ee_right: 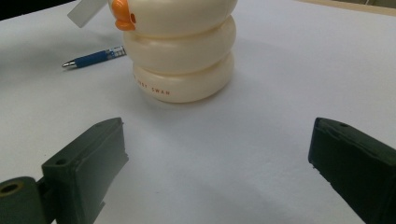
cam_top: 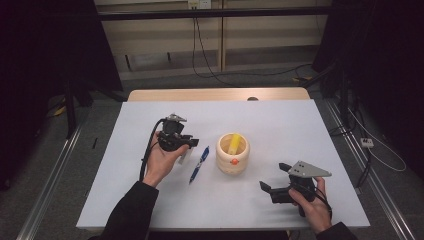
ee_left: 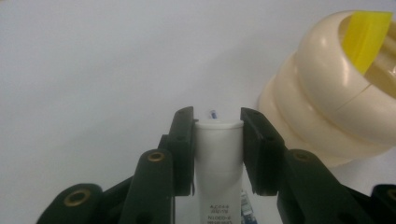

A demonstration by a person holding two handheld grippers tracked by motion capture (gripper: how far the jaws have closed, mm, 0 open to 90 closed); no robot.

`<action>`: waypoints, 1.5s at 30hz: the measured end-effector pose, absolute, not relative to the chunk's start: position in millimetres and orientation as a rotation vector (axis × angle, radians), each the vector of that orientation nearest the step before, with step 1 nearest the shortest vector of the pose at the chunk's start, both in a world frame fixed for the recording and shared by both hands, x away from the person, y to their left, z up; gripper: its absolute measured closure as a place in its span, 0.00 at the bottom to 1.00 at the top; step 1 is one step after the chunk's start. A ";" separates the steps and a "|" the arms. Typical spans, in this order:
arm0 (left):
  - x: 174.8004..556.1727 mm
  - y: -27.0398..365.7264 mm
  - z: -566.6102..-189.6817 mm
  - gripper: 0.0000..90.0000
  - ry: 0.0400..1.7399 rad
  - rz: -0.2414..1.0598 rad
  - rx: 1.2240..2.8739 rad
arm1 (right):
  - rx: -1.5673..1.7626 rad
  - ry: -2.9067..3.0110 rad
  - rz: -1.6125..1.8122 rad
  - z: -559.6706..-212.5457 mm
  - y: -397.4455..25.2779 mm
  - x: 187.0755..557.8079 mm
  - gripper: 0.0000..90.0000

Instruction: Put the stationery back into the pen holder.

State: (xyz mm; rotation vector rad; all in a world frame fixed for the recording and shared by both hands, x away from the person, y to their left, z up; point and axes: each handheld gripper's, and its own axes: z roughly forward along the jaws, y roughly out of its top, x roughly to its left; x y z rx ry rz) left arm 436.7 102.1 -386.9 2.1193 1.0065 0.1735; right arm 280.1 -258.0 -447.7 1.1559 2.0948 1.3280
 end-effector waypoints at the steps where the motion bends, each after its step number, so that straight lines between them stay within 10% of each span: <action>1: 436.4 102.0 -386.5 0.75 1.001 0.171 2.114 | 1.156 2.094 1.328 -447.7 -258.0 279.9 0.04; 45: 400.6 85.0 -346.5 0.75 0.662 0.295 1.933 | 1.145 2.109 1.332 -448.0 -256.5 280.3 0.04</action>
